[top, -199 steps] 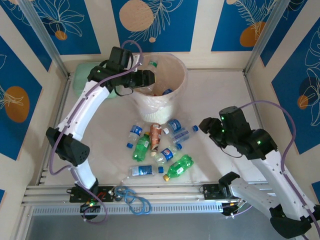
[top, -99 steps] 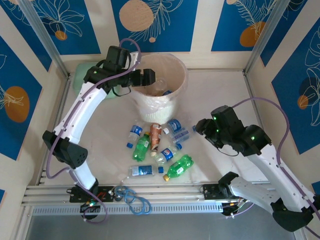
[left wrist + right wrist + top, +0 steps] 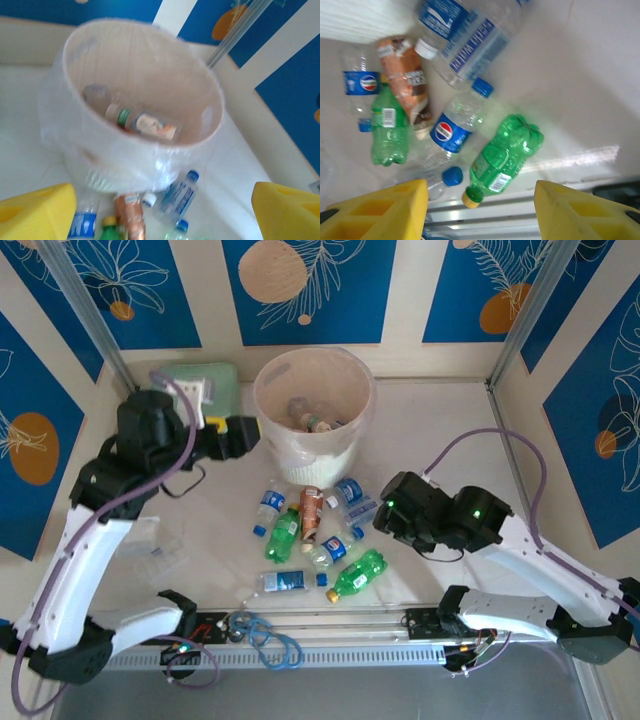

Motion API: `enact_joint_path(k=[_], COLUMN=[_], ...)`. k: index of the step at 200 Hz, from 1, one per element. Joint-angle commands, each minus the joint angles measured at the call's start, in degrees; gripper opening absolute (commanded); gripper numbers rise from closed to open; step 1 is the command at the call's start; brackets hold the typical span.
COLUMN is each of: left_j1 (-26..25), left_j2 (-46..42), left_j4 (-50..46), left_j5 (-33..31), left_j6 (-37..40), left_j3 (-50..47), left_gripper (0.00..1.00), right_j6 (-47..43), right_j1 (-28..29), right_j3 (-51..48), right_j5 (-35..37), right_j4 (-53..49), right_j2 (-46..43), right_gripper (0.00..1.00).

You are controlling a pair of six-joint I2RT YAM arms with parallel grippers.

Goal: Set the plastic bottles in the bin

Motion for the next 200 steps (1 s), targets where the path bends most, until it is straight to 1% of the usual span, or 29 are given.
enact_joint_path(k=[1, 16, 30, 57, 79, 109, 132, 168, 200], left_j1=[-0.16, -0.15, -0.16, -0.15, -0.24, -0.33, -0.29, -0.33, -0.33], left_j2=[-4.54, -7.74, -9.08, -9.6, -8.31, -7.18, -7.2, -7.74, -7.92], left_j4=[-1.42, -2.21, -2.79, -0.09, 2.43, 3.93, 3.88, 3.76, 3.7], left_j5=[-1.42, -0.62, 0.62, 3.63, 6.08, 7.48, 7.63, 8.05, 8.08], left_j6=[-1.02, -1.99, -3.09, -5.92, -7.69, -8.19, -8.12, -8.21, -8.02], left_j3=[-9.46, -14.55, -18.05, -22.08, -22.94, -23.35, -24.03, -25.25, -25.51], left_gripper=[0.91, 0.91, 0.9, 0.88, 0.86, 0.85, 0.85, 0.84, 0.84], right_j6=[8.74, 11.48, 12.76, 13.99, 14.73, 14.62, 14.27, 12.65, 11.83], right_j1=[3.46, 5.47, 5.94, 5.22, 4.4, 3.44, 2.36, -2.04, -4.78], right_j3=[-2.43, -4.16, -6.22, -11.31, -13.62, -14.67, -15.8, -20.81, -24.49], right_j5=[2.29, 1.49, -0.07, -4.31, -7.01, -9.3, -10.32, -15.16, -18.33], right_j4=[-5.29, -5.77, -4.63, 1.99, 5.18, 7.68, 9.66, 15.68, 20.3], right_j2=[1.72, 3.15, 3.84, 4.41, 6.45, 9.54, 10.35, 9.75, 9.7], right_gripper=[0.58, 0.59, 0.6, 0.64, 0.69, 0.69, 0.69, 0.69, 0.7])
